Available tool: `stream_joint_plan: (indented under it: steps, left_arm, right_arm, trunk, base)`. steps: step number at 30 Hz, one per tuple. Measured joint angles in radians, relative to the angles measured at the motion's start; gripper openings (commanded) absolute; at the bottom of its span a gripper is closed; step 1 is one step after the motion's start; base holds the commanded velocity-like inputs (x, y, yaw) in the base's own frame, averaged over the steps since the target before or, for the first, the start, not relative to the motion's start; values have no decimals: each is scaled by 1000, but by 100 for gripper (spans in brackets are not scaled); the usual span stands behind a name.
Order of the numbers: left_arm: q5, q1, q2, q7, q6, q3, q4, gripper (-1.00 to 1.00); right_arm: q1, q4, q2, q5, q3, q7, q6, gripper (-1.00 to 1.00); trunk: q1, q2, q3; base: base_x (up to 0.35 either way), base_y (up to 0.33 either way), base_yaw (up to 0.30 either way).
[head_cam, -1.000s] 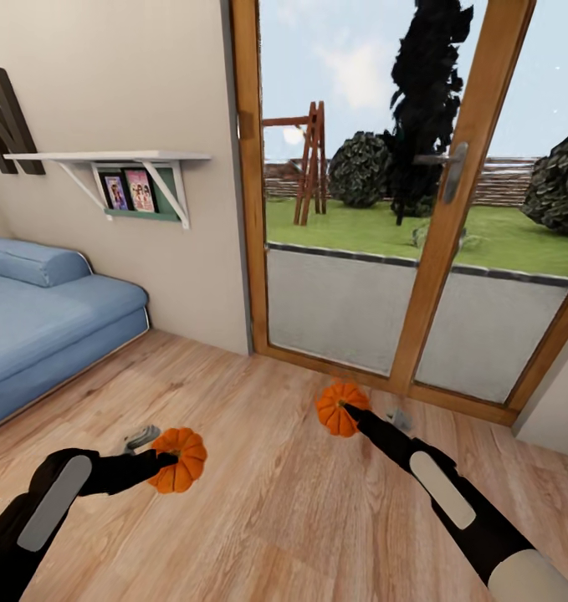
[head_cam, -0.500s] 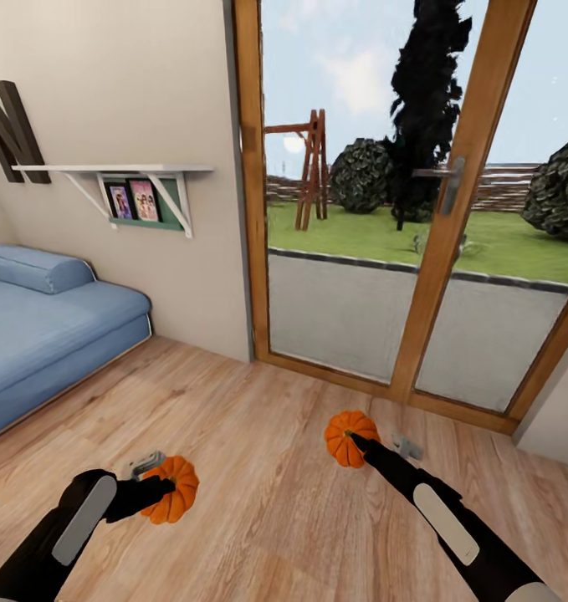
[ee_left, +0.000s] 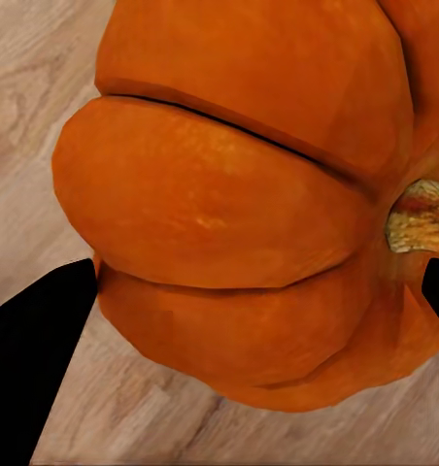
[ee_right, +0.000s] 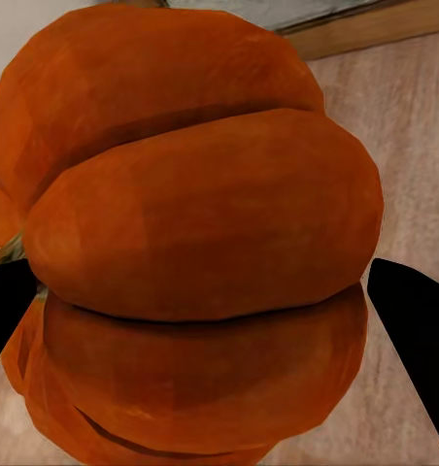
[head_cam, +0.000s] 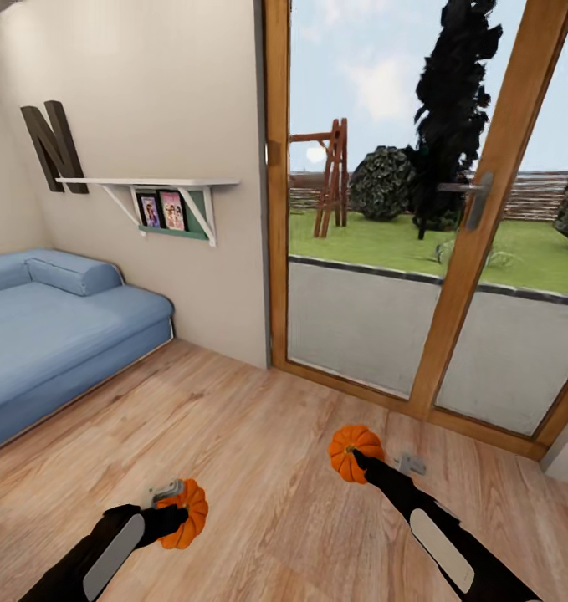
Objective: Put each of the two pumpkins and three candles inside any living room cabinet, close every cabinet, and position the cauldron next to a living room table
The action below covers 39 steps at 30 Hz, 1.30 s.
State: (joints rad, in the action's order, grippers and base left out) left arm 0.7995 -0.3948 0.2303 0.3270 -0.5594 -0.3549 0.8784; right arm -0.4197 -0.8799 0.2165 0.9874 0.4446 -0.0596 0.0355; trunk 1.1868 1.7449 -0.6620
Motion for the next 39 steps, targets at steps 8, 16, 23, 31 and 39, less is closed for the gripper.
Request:
stream_joint_plan:
  steps: [8, 16, 23, 31, 39]
  left_arm:
    - [-26, 0, -41, 1, 28, -18, -12, -100]
    - [-37, 0, -54, 6, 30, -20, -33, -100]
    - [-39, 0, -65, 11, 30, -21, -34, -100]
    - [-40, 0, -66, 10, 30, -20, -33, -100]
    - [-40, 0, -66, 9, 30, -21, -33, -100]
  right_arm:
    - [0, 7, 0, 0, 7, 4, -5, -100]
    - [1, 7, 0, 1, 8, 4, -4, -100]
    - [1, 8, -2, 2, 9, 4, -4, -100]
    - [1, 9, -10, 1, 9, 4, -6, -100]
    - [1, 9, -12, 1, 9, 4, -8, -100]
  trunk:
    - [-31, -56, 38]
    - [-61, -112, 75]
    - [-80, -147, 97]
    - [-81, -147, 108]
    - [-81, -147, 121]
  base:
    - [0, 0, 59]
    - [-202, 0, 1]
    - [-327, 0, 0]
    - [-79, 0, 0]
    - [0, 0, 0]
